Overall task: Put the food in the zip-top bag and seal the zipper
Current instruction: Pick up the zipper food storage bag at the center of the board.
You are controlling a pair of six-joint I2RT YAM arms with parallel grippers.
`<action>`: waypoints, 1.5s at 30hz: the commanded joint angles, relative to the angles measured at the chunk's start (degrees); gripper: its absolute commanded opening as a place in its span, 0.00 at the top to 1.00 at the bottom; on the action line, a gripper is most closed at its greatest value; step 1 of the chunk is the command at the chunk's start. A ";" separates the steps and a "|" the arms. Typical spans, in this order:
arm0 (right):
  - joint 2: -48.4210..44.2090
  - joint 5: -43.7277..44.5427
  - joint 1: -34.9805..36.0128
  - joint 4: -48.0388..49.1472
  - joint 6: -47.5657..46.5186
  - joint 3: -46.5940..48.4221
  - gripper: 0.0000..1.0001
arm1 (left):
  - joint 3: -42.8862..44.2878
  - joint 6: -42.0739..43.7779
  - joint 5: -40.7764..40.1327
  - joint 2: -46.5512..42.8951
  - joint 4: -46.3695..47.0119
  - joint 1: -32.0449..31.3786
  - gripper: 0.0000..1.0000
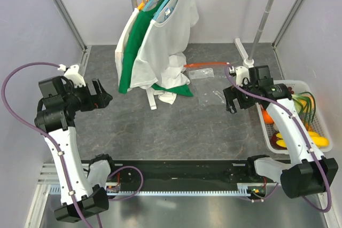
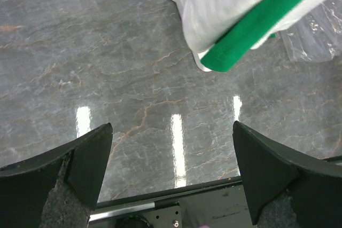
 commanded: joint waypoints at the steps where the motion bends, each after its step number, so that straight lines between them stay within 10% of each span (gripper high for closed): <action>1: 1.04 6.96 0.85 2.75 1.13 3.33 0.02 | 4.73 -5.68 -5.44 3.04 -0.75 0.36 0.00; 10: 10.18 10.92 1.11 9.15 9.20 7.56 0.02 | 4.05 -14.47 -16.26 3.67 -0.50 0.36 0.00; 35: 48.14 21.56 18.42 21.65 12.38 30.04 0.03 | -2.11 -17.90 -9.41 0.59 7.68 0.36 0.00; 45: 55.63 20.61 18.60 21.30 11.41 33.49 0.38 | -1.67 -17.55 -8.71 0.50 7.68 0.36 0.00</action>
